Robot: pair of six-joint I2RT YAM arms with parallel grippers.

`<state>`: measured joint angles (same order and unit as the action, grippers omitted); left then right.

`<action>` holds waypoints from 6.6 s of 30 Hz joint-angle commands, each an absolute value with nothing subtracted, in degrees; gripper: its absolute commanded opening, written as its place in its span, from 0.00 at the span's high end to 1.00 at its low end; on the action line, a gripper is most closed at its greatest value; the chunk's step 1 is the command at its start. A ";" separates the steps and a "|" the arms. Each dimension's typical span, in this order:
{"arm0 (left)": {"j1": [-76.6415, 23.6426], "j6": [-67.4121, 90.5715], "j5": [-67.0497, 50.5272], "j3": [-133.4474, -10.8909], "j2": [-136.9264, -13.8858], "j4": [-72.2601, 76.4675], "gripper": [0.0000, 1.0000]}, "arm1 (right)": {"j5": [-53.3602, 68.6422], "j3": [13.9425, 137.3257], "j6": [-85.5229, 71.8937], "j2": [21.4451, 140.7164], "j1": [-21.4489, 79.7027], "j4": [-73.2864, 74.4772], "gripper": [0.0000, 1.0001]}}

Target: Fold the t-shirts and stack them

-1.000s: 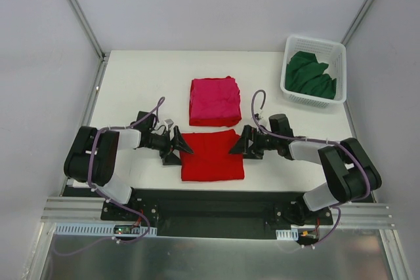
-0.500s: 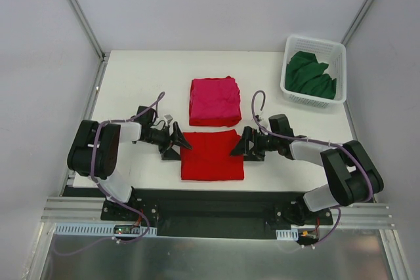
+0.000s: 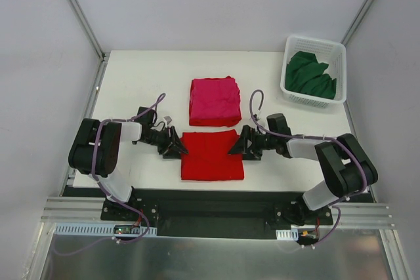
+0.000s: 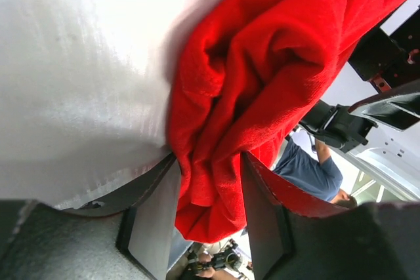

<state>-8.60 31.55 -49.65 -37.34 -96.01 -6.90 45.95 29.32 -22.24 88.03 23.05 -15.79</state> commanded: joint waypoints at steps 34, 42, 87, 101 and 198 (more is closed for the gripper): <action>-10.81 35.86 -48.43 -39.28 -82.18 -10.10 1.00 | 35.25 36.03 -16.44 76.12 25.31 7.47 0.99; -10.90 37.35 -48.87 -47.28 -79.37 -13.97 1.00 | 33.75 38.41 -16.35 73.39 25.31 11.16 0.99; -8.97 35.68 -49.92 -93.95 -105.99 -23.64 1.00 | 34.10 89.01 -9.14 99.65 16.44 25.93 0.99; -8.00 35.51 -51.59 -100.37 -116.63 -23.91 1.00 | 36.74 98.53 -9.49 112.67 14.94 27.16 0.99; -25.84 42.89 -49.04 -90.80 -129.12 -16.52 0.01 | 43.51 87.28 -29.71 109.07 0.35 3.69 0.04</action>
